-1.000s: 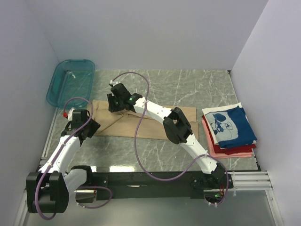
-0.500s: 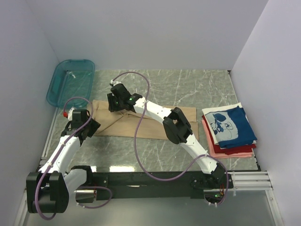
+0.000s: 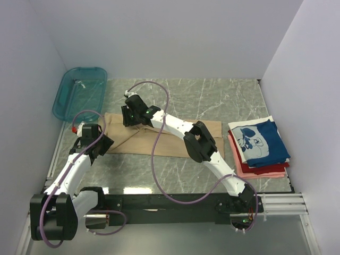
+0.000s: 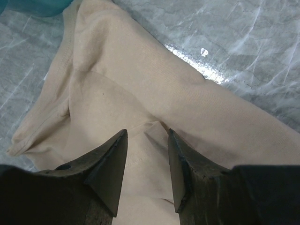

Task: Fold and stack the t-shirts
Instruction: Fold the tshirt

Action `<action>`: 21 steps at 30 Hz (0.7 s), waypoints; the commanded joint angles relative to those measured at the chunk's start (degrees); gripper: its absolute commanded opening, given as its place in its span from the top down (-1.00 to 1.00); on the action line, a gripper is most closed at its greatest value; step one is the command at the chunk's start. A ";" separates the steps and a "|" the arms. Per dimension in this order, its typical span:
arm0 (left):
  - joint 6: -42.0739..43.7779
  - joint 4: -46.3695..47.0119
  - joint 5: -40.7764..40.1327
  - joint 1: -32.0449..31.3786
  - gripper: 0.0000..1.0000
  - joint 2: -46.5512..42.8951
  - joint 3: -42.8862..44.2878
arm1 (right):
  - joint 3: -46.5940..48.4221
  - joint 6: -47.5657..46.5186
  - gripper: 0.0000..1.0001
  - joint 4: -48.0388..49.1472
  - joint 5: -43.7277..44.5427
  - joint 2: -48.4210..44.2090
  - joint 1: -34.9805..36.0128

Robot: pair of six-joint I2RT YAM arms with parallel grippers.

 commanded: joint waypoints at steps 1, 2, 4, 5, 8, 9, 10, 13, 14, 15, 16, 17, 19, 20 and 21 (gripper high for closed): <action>-0.03 1.86 0.76 0.21 0.11 -0.21 -0.33 | 1.44 0.04 0.06 -0.15 0.99 1.75 0.39; -0.21 1.95 0.76 0.21 0.11 -0.21 -0.33 | 1.10 0.13 0.06 -0.32 0.99 1.84 0.39; -0.12 2.12 0.93 0.21 0.11 -0.12 -0.42 | 0.65 0.48 0.07 -0.15 1.17 1.93 0.39; -0.29 2.30 1.02 0.21 0.11 -0.12 -0.51 | 0.30 0.57 0.07 -0.23 1.17 1.93 0.39; -0.38 2.56 1.20 0.21 0.11 -0.03 -0.69 | -0.40 0.65 0.07 0.03 1.08 1.75 0.48; -0.30 2.56 1.28 0.21 0.12 0.05 -0.77 | -0.49 0.65 0.08 0.12 1.17 1.66 0.48; -0.38 2.65 1.28 0.21 0.11 -0.03 -0.86 | -0.66 0.65 0.08 0.12 1.17 1.58 0.48; -0.47 2.91 1.28 0.21 0.11 0.23 -0.95 | -1.63 0.92 0.14 0.64 1.43 0.61 0.39; -0.47 2.91 1.28 0.21 0.12 0.23 -0.95 | -1.98 1.01 0.22 0.82 1.52 0.26 0.39; -0.56 2.91 1.20 0.21 0.11 0.32 -1.04 | -2.51 1.18 0.26 1.17 1.52 -0.70 0.39; -0.56 3.00 1.11 0.21 0.11 0.32 -1.12 | -2.95 1.27 0.30 1.43 1.52 -1.32 0.39; -0.73 3.18 1.02 0.21 0.11 0.40 -1.21 | -3.82 1.27 0.38 1.96 1.52 -1.93 0.30; -0.91 3.27 0.93 0.21 0.11 0.67 -1.21 | -5.05 1.53 0.45 2.92 1.61 -3.96 0.30; -1.26 3.35 0.93 0.12 0.11 0.93 -1.21 | -6.10 1.53 0.50 3.37 1.61 -4.66 0.21; -1.26 3.44 1.11 0.21 0.11 1.02 -1.21 | -6.64 1.71 0.52 3.72 1.52 -6.14 0.13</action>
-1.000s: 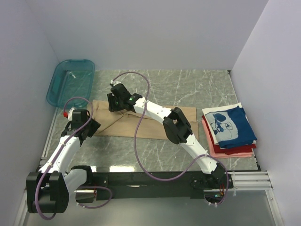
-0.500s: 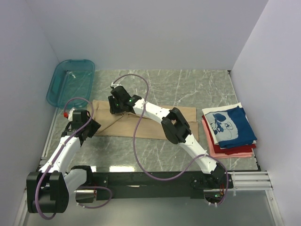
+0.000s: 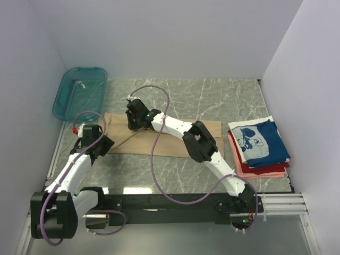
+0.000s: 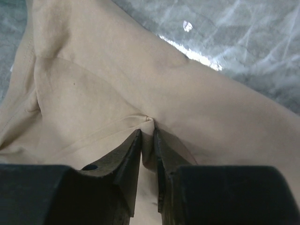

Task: Fold and stack the t-shirts
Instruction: Fold the tshirt

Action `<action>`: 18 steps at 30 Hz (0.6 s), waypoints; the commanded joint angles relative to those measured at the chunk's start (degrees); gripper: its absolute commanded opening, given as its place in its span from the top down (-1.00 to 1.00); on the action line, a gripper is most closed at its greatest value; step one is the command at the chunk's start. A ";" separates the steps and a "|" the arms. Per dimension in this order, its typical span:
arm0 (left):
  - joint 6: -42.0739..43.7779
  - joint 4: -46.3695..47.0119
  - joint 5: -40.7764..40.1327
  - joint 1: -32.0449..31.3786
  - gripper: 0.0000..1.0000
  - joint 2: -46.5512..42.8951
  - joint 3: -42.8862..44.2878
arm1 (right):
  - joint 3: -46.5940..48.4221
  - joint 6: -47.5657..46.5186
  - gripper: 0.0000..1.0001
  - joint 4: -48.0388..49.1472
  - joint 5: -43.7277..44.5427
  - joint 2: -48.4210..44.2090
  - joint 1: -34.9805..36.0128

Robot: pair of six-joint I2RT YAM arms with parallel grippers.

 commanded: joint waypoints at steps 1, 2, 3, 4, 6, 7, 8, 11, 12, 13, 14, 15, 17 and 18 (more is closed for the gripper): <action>-0.93 2.52 0.56 0.21 0.11 0.60 -0.25 | -2.38 0.68 0.54 1.84 0.19 -7.01 0.06; -1.11 2.52 0.56 0.12 0.11 1.04 -0.16 | -3.25 0.77 0.57 2.28 0.10 -7.80 -0.03; -1.28 2.61 0.56 0.21 0.11 1.31 0.01 | -3.78 0.86 0.58 2.63 0.01 -9.29 -0.11; -1.37 2.70 0.48 0.21 0.10 1.57 0.19 | -4.31 0.77 0.58 2.98 -0.34 -10.00 -0.20; -1.64 3.05 0.56 0.21 0.11 2.27 0.45 | -5.98 0.68 0.60 3.60 -0.52 -12.19 -0.29; -1.73 3.23 0.65 0.21 0.11 2.54 0.63 | -6.60 0.60 0.60 4.04 -0.61 -12.90 -0.29; -1.99 3.23 0.65 0.21 0.11 2.98 0.89 | -7.99 0.59 0.61 4.21 -0.96 -14.12 -0.38; -2.08 3.32 0.56 0.21 0.11 4.20 2.20 | -11.33 0.68 0.63 5.44 -1.66 -16.32 -0.38; -2.16 3.23 0.56 0.21 0.10 4.47 3.08 | -12.22 0.77 0.63 5.79 -1.75 -16.94 -0.38; -2.17 3.14 0.56 0.21 0.10 4.73 3.61 | -13.10 0.94 0.63 6.15 -2.01 -17.38 -0.38; -2.17 3.05 0.56 0.21 0.10 5.35 4.22 | -14.67 1.03 0.64 6.67 -2.27 -18.26 -0.38; -2.08 2.70 0.56 0.21 0.10 5.61 4.84 | -15.56 1.29 0.64 6.94 -2.63 -18.70 -0.29; -1.90 2.26 0.39 0.21 0.10 6.23 6.86 | -17.84 1.47 0.66 7.73 -2.80 -19.84 -0.29; -1.81 2.00 0.47 0.21 0.10 6.32 7.91 | -18.72 1.47 0.66 7.91 -2.98 -20.28 -0.29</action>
